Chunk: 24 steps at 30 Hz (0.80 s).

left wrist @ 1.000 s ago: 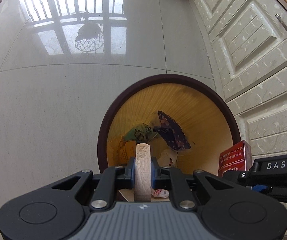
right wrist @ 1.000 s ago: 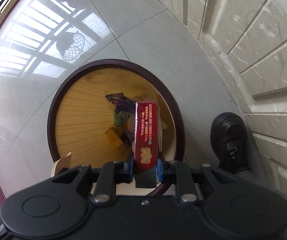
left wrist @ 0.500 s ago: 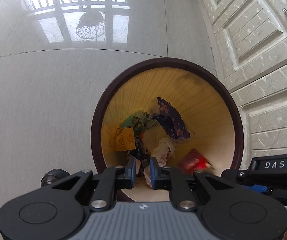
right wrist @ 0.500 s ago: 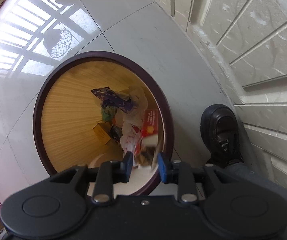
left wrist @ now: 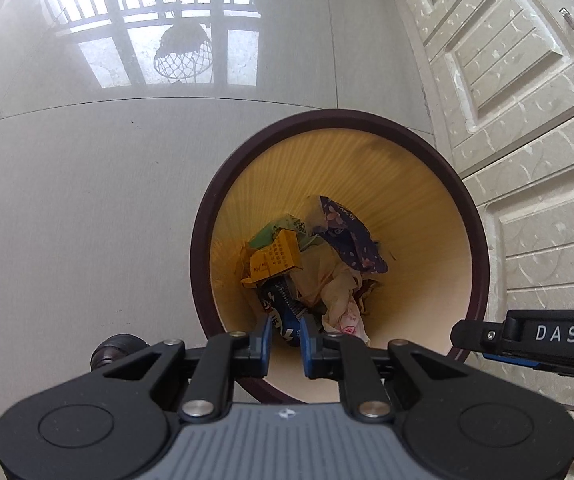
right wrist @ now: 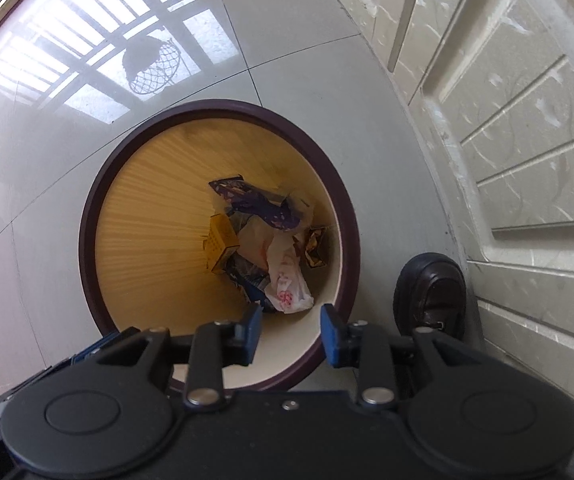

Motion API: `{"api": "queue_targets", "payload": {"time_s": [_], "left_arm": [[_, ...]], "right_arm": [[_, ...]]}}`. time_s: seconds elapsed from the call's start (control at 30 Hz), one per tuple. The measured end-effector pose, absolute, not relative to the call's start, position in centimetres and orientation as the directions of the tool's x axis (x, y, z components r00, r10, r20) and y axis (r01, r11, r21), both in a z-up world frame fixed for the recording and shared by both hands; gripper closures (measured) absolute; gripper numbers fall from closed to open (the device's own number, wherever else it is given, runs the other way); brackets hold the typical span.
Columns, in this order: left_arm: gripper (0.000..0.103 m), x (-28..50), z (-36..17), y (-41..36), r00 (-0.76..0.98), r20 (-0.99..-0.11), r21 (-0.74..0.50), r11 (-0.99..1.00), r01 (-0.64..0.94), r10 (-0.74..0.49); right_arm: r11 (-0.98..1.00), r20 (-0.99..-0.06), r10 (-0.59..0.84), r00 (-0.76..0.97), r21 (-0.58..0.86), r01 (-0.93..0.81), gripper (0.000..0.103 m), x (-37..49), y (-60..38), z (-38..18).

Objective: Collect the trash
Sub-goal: 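Open both tools to drop the red box and cardboard strip into the wastebasket, then move both open tools back toward the bench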

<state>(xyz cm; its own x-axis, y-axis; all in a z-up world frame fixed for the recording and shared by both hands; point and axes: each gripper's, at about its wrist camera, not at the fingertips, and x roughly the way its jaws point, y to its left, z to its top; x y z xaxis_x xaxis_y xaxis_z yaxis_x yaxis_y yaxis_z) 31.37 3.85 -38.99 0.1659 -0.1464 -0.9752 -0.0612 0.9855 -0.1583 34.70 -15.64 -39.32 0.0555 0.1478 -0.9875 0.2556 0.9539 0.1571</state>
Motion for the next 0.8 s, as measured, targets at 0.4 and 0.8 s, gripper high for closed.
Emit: {"api": "queue_targets", "payload": {"time_s": [0.4, 0.8], "left_arm": [[0.078, 30.1, -37.2, 4.3, 0.197, -0.971, -0.148, 0.987, -0.063, -0.133], [0.058, 28.3, -35.4, 5.1, 0.221, -0.969, -0.132, 0.989, -0.064, -0.115]], "right_arm": [[0.991, -0.981, 0.114, 0.155, 0.123, 0.049, 0.051, 33.5, -14.9, -37.0], [0.998, -0.972, 0.038, 0.230, 0.023, -0.065, 0.026, 32.3, -15.3, -35.3]]}}
